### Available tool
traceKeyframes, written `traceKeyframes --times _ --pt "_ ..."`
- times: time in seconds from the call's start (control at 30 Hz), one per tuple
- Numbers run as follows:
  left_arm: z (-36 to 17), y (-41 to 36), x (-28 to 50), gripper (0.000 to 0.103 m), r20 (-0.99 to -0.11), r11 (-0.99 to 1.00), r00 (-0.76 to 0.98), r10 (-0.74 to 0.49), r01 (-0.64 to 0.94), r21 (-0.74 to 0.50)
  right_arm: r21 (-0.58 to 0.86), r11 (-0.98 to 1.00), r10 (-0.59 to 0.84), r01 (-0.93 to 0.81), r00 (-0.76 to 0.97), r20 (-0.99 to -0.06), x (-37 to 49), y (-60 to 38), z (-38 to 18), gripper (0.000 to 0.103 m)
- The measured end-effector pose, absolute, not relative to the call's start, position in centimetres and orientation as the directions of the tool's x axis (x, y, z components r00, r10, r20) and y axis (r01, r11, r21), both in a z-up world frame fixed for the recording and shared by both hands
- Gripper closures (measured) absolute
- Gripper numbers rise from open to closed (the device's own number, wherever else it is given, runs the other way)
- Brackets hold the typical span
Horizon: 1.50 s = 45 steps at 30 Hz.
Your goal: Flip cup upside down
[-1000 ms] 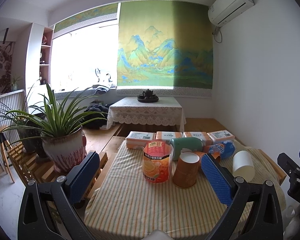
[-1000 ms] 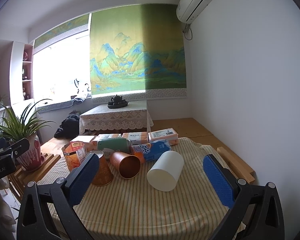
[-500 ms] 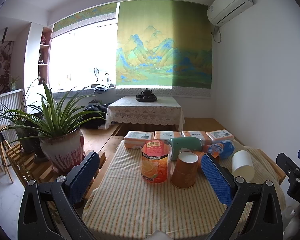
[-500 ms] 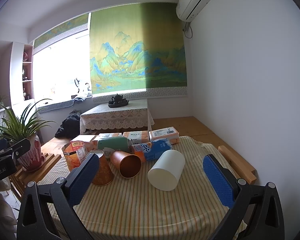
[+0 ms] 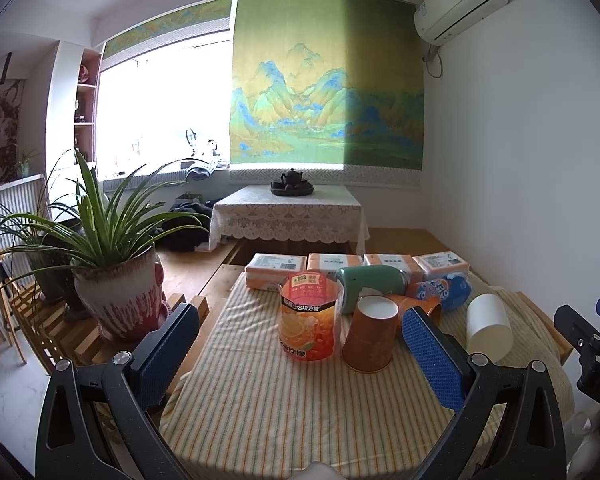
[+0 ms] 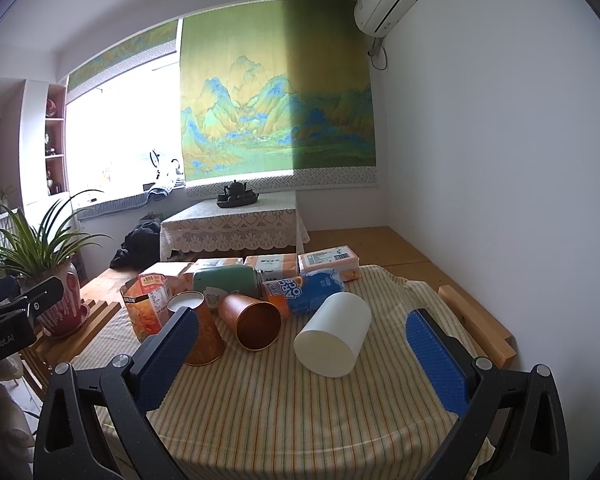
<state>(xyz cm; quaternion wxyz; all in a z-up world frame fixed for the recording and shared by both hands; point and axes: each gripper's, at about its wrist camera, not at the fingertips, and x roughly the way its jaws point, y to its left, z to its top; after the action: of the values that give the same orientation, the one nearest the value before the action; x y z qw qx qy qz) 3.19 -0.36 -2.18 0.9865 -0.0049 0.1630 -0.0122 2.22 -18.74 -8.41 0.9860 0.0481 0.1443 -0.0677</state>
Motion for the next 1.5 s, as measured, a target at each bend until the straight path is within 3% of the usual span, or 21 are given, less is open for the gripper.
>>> traceKeyframes --times 0.6,0.83,1.17,1.23,1.5 --pt "-3.2 -0.8 5.8 0.0 -0.378 0.999 0.925 -0.044 0.05 0.006 0.096 0.987 -0.081 0.13 0.911 -0.406 5.6 -21.9 -9.6 0.02" --pt "-3.4 -3.0 8.0 0.0 -0.413 0.988 0.906 -0.097 0.137 0.07 0.104 0.98 -0.105 0.168 0.891 -0.441 6.8 -23.8 -10.1 0.026" --pt "-3.6 -7.7 12.0 0.0 -0.473 0.95 0.859 -0.194 0.284 0.127 0.092 0.968 -0.171 0.235 0.879 -0.444 7.2 -25.1 -10.5 0.027" --pt "-3.8 -8.7 12.8 0.0 -0.483 0.943 0.851 -0.205 0.305 0.137 0.088 0.966 -0.179 0.243 0.875 -0.449 7.4 -25.4 -10.6 0.033" --pt "-4.3 -12.3 16.4 0.0 -0.545 0.901 0.798 -0.257 0.401 0.163 0.094 0.962 -0.186 0.256 0.867 -0.463 7.7 -26.5 -10.9 0.038"
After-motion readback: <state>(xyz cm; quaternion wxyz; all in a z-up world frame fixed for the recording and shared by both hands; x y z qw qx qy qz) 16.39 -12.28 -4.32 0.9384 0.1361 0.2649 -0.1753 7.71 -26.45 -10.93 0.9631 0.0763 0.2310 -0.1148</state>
